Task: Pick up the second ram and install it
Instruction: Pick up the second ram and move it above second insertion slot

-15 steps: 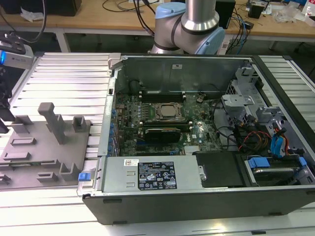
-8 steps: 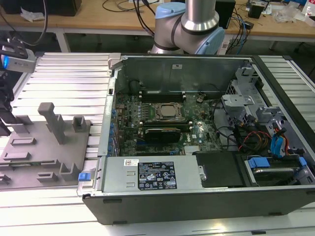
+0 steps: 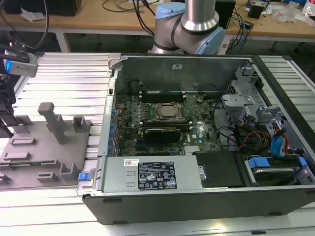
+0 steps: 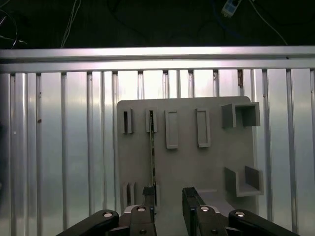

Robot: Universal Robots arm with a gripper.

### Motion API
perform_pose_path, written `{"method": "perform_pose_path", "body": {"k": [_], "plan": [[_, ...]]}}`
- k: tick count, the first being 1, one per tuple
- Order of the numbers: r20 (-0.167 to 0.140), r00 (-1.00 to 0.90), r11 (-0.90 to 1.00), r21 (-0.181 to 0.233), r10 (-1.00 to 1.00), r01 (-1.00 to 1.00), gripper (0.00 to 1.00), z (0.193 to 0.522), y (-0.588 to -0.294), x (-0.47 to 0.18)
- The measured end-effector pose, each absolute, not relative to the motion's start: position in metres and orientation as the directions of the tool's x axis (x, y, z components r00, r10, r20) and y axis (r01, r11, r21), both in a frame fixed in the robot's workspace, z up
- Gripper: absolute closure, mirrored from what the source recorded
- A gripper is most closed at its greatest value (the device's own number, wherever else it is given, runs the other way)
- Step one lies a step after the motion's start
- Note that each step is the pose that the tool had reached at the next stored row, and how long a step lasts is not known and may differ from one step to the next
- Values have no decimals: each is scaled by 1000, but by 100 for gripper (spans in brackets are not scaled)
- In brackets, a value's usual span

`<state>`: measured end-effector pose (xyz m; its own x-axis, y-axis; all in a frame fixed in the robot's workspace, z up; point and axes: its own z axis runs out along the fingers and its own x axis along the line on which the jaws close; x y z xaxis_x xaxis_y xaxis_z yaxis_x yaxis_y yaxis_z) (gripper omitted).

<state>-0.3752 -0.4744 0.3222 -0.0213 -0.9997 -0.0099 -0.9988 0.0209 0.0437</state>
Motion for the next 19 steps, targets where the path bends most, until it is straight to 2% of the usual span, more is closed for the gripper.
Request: {"method": "perform_pose_path", "body": {"k": [19], "plan": [[-10, -21, 21, 44, -1000, -999, 64, 305, -474, -375]]}}
